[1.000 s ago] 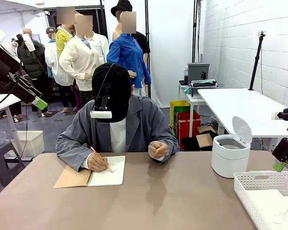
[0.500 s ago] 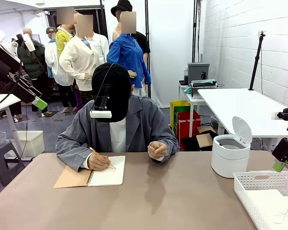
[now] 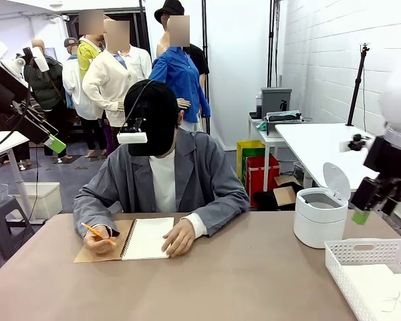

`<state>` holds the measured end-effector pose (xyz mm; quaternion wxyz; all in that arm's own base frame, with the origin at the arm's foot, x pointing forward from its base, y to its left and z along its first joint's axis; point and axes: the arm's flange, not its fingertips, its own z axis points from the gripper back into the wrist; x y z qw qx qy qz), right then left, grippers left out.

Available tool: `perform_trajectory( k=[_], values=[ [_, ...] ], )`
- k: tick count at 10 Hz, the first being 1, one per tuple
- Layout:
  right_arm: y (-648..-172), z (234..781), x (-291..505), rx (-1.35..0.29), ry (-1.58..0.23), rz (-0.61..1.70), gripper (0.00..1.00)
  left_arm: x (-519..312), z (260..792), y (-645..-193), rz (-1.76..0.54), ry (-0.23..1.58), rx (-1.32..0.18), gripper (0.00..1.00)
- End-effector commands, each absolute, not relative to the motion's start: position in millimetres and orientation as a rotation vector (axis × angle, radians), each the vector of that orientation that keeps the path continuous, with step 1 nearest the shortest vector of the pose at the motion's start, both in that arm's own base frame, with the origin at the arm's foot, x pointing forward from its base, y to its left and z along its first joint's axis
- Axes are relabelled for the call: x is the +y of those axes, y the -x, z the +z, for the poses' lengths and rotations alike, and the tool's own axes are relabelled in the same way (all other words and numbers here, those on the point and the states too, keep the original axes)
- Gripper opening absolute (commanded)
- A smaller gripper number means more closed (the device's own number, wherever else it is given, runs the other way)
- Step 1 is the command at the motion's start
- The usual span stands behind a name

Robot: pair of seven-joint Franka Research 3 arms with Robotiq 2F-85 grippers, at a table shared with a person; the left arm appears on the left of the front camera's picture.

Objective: Sort the paper based on its condition.
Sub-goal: If a person hands you a paper, place it in the Organizing basket , and if it's crumpled, put it in the Trash can.

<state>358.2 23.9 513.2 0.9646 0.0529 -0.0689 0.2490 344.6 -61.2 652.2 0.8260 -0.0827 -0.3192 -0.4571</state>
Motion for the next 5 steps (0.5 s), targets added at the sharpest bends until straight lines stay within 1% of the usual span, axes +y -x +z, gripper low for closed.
perform_trajectory(
  k=[1,3,5],
  values=[
    [-374,525,50,-0.146,-0.055,0.667,1.0,-60,652,-344,-0.97,0.179,-0.678,1.0],
    [-380,545,90,-0.181,-0.038,0.821,1.0,-60,652,-344,-0.97,0.179,-0.678,1.0],
    [-389,564,126,-0.217,-0.082,0.941,1.0,-60,652,-344,-0.97,0.179,-0.678,1.0]
  ],
)
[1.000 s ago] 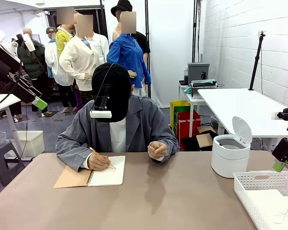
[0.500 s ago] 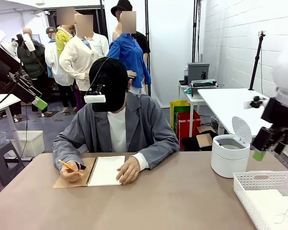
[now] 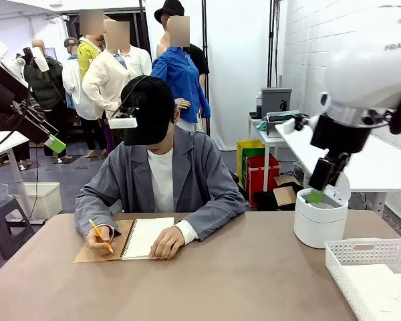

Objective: Sort the paper based on its condition.
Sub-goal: If a person hands you a paper, place it in the Organizing basket , and if it's crumpled, put it in the Trash can.

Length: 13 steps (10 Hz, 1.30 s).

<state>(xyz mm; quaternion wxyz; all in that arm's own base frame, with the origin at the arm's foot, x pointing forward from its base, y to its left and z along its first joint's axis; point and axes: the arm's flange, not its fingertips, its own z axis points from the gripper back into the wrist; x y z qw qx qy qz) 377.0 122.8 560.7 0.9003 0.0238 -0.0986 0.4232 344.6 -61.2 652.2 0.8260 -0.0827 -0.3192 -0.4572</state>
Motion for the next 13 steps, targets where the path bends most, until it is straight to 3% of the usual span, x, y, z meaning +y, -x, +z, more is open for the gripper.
perform_trajectory(
  k=[1,7,10,13],
  values=[
    [-391,571,140,-0.23,-0.108,0.993,1.0,-60,652,-344,-0.97,0.179,-0.678,1.0],
    [-397,604,199,-0.398,-0.398,1.117,1.0,-60,652,-344,-0.97,0.179,-0.678,1.0],
    [-390,621,213,-0.572,-0.474,1.111,1.0,-60,652,-344,-0.97,0.179,-0.678,1.0],
    [-401,634,225,-0.613,-0.579,1.059,1.0,-60,652,-344,-0.97,0.179,-0.678,1.0]
  ],
)
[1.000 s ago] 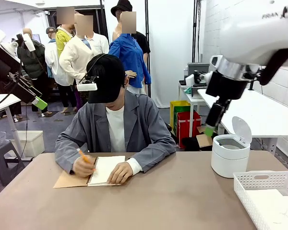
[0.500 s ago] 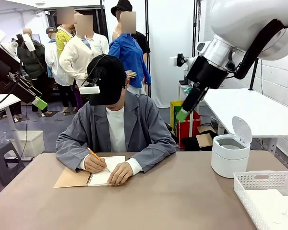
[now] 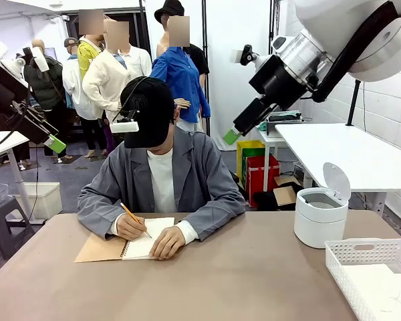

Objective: Sort the paper based on its condition.
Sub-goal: If a person hands you a paper, place it in the Organizing basket , and if it's crumpled, put it in the Trash can.

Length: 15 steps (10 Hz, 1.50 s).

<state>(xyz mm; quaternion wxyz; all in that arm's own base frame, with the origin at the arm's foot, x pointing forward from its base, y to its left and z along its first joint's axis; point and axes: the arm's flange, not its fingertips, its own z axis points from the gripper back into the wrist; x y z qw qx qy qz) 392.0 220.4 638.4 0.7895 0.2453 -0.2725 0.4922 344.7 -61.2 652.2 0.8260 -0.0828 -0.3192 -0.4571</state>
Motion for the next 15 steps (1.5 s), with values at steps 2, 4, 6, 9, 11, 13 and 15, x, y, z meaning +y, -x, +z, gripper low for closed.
perform_trajectory(
  k=[2,4,6,9,11,13,15],
  values=[
    [-412,636,228,-0.604,-0.621,1.02,1.0,-60,652,-344,-0.97,0.179,-0.678,1.0],
    [-420,636,235,-0.603,-0.623,1.007,1.0,-60,652,-344,-0.97,0.179,-0.678,1.0],
    [-420,632,229,-0.612,-0.563,0.997,1.0,-60,652,-344,-0.97,0.179,-0.678,1.0],
    [-416,634,231,-0.58,-0.611,1.007,1.0,-60,652,-344,-0.97,0.179,-0.678,1.0],
    [-416,634,231,-0.58,-0.611,1.007,1.0,-60,652,-344,-0.97,0.179,-0.678,1.0],
    [-416,634,231,-0.58,-0.611,1.007,1.0,-60,652,-344,-0.97,0.179,-0.678,1.0],
    [-416,634,231,-0.58,-0.611,1.007,1.0,-60,652,-344,-0.97,0.179,-0.678,1.0]
  ],
)
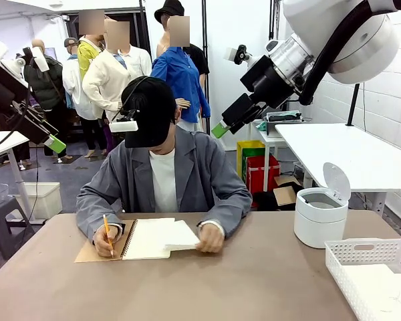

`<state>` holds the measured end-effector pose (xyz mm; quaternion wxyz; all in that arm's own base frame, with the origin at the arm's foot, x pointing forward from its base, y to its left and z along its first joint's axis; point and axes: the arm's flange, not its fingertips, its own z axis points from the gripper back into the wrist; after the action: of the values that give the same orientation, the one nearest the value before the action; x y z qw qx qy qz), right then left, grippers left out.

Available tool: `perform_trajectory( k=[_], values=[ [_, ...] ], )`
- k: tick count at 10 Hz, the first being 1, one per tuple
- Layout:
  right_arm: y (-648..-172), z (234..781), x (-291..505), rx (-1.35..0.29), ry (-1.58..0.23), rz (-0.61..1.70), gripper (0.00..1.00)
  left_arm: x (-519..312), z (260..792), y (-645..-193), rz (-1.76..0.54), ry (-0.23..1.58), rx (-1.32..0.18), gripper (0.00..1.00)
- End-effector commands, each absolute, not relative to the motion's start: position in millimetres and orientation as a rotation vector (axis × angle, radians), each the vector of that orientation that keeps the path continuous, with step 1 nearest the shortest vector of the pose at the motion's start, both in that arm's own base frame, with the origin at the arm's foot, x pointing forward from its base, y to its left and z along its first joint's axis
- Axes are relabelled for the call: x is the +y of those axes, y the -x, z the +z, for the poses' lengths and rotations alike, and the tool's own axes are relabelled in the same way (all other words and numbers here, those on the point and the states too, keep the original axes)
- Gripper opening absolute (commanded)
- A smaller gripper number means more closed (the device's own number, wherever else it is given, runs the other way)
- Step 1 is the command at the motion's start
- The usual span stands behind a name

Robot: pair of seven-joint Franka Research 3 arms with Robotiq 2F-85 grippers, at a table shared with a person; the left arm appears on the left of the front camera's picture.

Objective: Sort the paper based on its condition.
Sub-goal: If a person hands you a paper, place it in the Organizing basket , and if it's crumpled, put it in the Trash can.

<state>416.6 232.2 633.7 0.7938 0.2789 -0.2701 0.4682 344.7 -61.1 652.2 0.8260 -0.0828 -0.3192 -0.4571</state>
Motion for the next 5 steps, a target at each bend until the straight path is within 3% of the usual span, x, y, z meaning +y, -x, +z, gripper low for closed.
perform_trajectory(
  k=[1,5],
  values=[
    [-416,634,231,-0.58,-0.611,1.007,1.0,-60,652,-344,-0.97,0.179,-0.678,1.0],
    [-399,651,241,-0.587,-0.589,0.985,1.0,-60,652,-344,-0.97,0.179,-0.678,1.0]
  ],
)
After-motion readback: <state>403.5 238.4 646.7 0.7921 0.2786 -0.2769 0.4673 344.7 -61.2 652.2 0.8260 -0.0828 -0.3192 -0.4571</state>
